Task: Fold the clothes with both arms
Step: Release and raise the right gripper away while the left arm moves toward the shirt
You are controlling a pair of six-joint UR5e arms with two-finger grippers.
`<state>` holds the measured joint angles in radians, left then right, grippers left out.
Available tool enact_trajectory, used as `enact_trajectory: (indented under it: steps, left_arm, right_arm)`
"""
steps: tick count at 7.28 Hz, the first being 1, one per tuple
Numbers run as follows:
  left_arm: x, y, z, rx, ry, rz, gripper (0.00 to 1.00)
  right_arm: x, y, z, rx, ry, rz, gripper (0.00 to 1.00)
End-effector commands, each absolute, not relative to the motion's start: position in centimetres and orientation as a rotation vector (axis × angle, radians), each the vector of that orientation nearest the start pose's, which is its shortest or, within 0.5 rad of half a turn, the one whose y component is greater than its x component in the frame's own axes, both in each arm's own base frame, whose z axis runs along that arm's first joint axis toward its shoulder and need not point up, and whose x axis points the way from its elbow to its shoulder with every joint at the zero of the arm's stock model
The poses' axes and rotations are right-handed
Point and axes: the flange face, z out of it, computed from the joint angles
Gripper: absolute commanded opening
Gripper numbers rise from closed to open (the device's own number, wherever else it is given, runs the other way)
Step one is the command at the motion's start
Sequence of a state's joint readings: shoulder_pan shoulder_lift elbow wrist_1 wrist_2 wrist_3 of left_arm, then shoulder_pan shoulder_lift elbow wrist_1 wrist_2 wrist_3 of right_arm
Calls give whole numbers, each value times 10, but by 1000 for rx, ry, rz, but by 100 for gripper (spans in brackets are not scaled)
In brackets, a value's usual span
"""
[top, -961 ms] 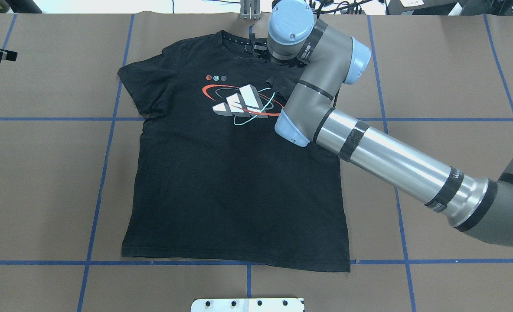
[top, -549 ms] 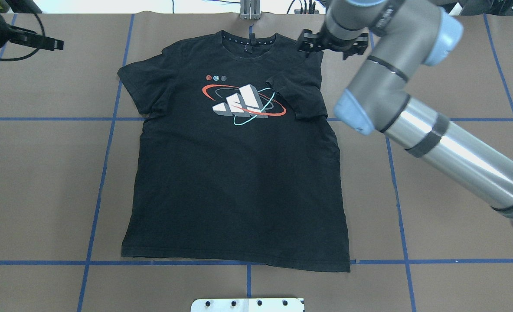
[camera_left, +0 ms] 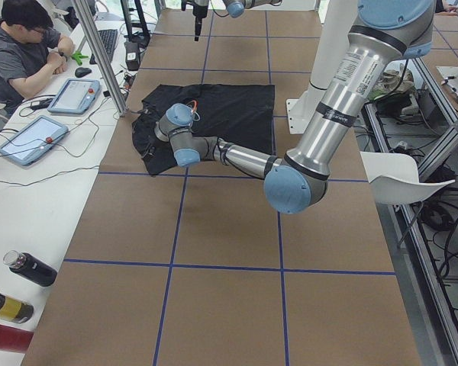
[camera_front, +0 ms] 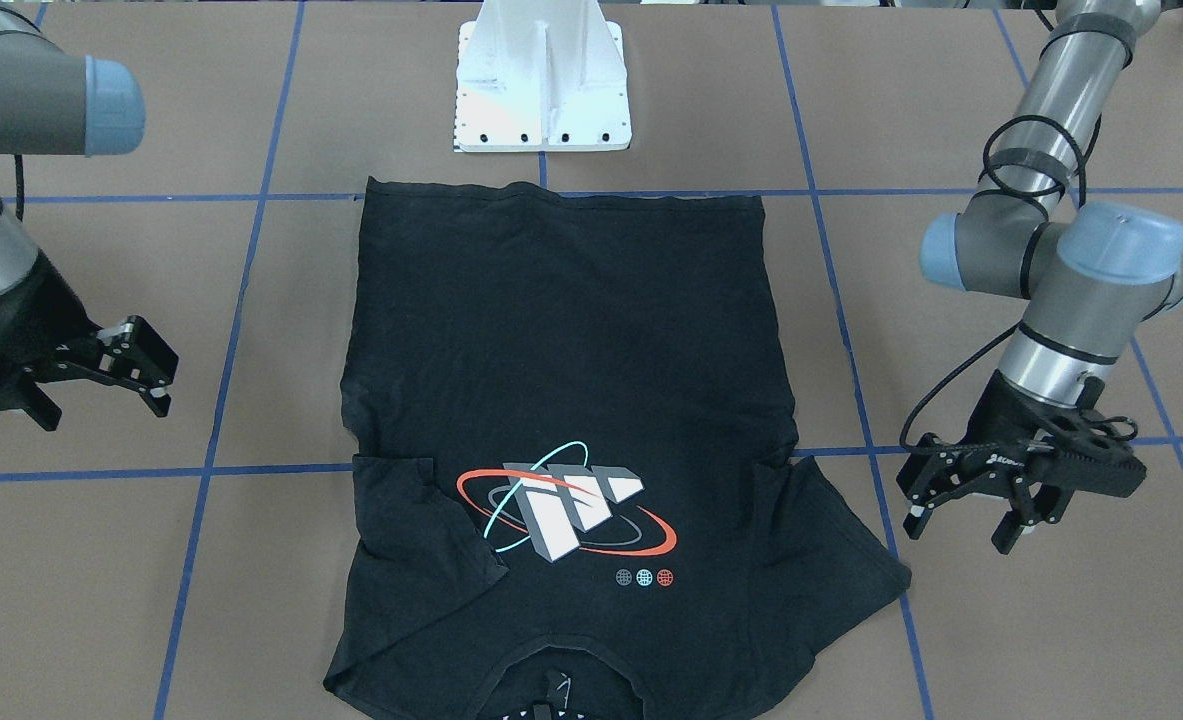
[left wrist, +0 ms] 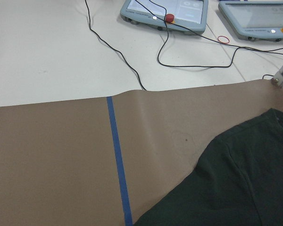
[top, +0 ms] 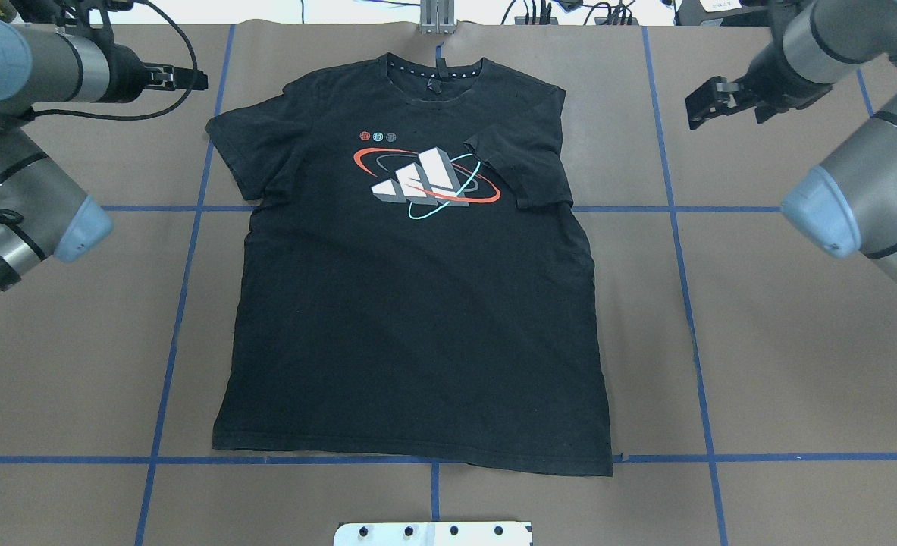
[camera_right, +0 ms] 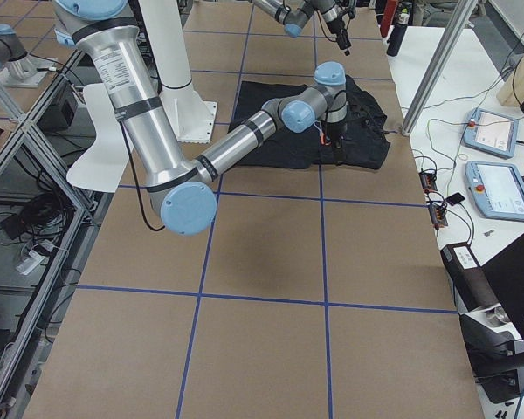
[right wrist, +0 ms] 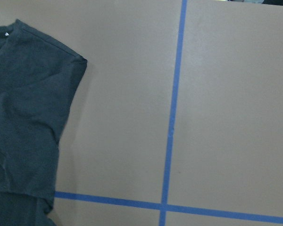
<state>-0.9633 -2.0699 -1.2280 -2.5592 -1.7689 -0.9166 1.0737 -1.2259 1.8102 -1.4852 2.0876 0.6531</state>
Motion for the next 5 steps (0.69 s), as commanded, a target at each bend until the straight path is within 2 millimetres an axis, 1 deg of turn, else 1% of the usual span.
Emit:
enact_trajectory:
  steps: [1,2,3,4,5]
  left_arm:
    - [370,-666,459,722,881,-209,100]
    - [370,-666,465,715,871,-211,99]
    - [372,-668,480,695,851,-214,93]
    - [374,-671,478,694,848,-215,90]
    - [376,-672,484,688,838,-217,82]
  right_arm:
    - [-159,-546,418,289,-832,-83,100]
    - [-136,-535,445,285,-830,-90,100]
    - [-116,-526,467,290,-810,-109,100]
    - [-114,-526,468,290,-808,-105,100]
    - [-114,-527,467,293,-808,-104,100]
